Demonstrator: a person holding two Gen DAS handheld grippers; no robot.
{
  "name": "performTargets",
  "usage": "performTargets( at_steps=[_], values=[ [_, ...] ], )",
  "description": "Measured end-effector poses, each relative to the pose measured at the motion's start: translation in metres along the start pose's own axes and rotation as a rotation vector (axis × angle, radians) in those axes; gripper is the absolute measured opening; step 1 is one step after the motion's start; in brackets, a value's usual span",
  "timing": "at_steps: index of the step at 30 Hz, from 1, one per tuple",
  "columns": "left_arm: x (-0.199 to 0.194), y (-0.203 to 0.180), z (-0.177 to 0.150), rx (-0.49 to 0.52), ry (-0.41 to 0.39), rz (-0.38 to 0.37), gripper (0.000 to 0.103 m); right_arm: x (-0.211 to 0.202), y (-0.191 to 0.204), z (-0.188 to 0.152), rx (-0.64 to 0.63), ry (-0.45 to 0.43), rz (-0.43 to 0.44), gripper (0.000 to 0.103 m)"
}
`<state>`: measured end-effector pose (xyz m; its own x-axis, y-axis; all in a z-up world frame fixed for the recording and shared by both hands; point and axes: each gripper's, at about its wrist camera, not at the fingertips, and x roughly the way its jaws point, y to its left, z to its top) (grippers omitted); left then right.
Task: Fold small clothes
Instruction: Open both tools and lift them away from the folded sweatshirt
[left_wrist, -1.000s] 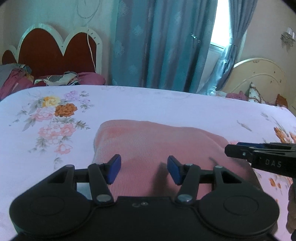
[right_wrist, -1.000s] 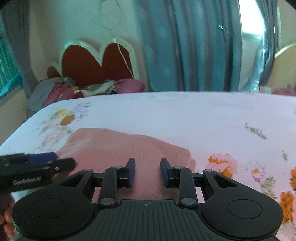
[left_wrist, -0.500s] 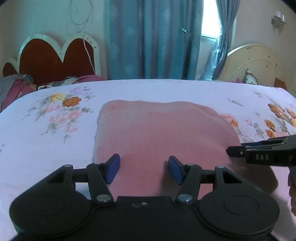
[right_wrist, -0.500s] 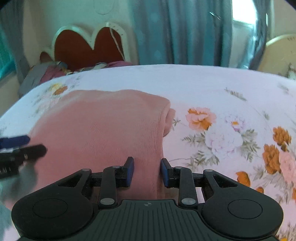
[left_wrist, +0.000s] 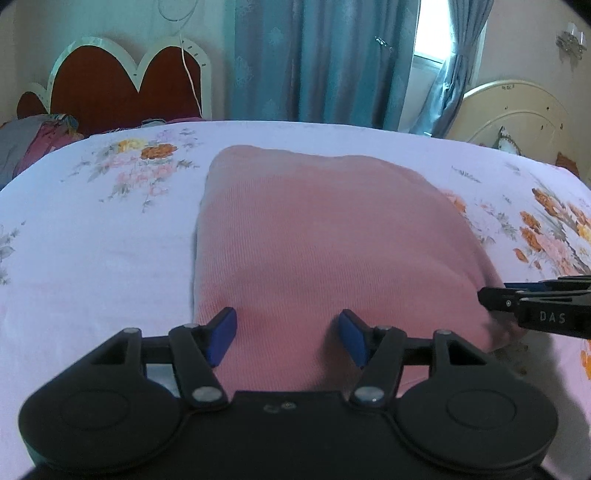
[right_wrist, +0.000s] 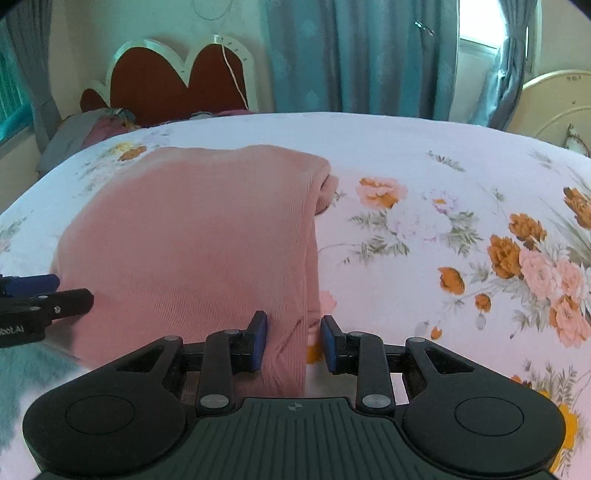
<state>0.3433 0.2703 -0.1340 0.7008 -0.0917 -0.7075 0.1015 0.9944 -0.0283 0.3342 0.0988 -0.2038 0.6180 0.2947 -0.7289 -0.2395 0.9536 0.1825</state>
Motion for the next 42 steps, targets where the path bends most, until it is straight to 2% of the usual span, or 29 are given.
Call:
performTargets(
  at_steps=[2,5,9,10,16,19,24,27,31,32,33,35,38,39,42],
  values=[
    [-0.001,0.000,0.000,-0.003,0.004,-0.004,0.065,-0.001,0.001,0.001,-0.002,0.024,-0.003,0.030],
    [0.001,-0.002,-0.001,0.006,0.006,-0.014,0.077,0.002,0.000,-0.001,0.002,0.036,-0.002,0.030],
    [0.004,-0.009,-0.001,0.021,0.016,-0.026,0.101,0.002,0.003,-0.002,-0.001,0.036,-0.015,0.031],
    [0.005,-0.011,-0.001,0.024,0.022,-0.030,0.103,0.002,0.002,-0.002,0.006,0.035,-0.012,0.031],
    [0.007,-0.011,-0.002,-0.009,0.024,-0.021,0.103,0.001,0.004,-0.002,0.000,0.037,-0.024,0.032],
    [0.006,-0.008,0.001,-0.089,0.038,-0.010,0.103,0.001,0.005,-0.003,0.003,0.036,-0.027,0.032],
    [0.006,0.005,0.003,-0.243,0.040,-0.034,0.103,0.000,0.005,-0.003,0.005,0.035,-0.039,0.038],
    [0.007,0.009,0.005,-0.251,0.054,-0.052,0.103,-0.001,0.009,0.001,-0.011,0.040,-0.055,0.039],
    [0.006,0.017,0.001,-0.311,0.017,-0.082,0.103,-0.001,0.011,-0.003,0.013,0.023,-0.075,0.039],
    [0.006,0.018,0.000,-0.320,0.011,-0.087,0.103,0.000,0.012,-0.006,0.008,0.014,-0.080,0.041],
    [0.005,0.018,0.000,-0.316,0.014,-0.087,0.103,-0.001,0.013,-0.007,-0.010,0.010,-0.103,0.053],
    [0.004,0.013,0.004,-0.282,0.034,-0.066,0.103,-0.001,0.010,-0.001,-0.021,0.035,-0.129,0.066],
    [-0.005,0.006,0.007,-0.240,0.055,-0.005,0.101,-0.015,-0.002,0.004,0.060,0.030,-0.090,0.066],
    [-0.012,0.004,0.007,-0.237,0.058,0.018,0.098,-0.021,-0.002,0.004,0.065,0.021,-0.089,0.066],
    [-0.042,0.001,0.006,-0.241,0.040,0.063,0.097,-0.049,0.000,-0.004,0.073,0.001,-0.035,0.066]
  ],
)
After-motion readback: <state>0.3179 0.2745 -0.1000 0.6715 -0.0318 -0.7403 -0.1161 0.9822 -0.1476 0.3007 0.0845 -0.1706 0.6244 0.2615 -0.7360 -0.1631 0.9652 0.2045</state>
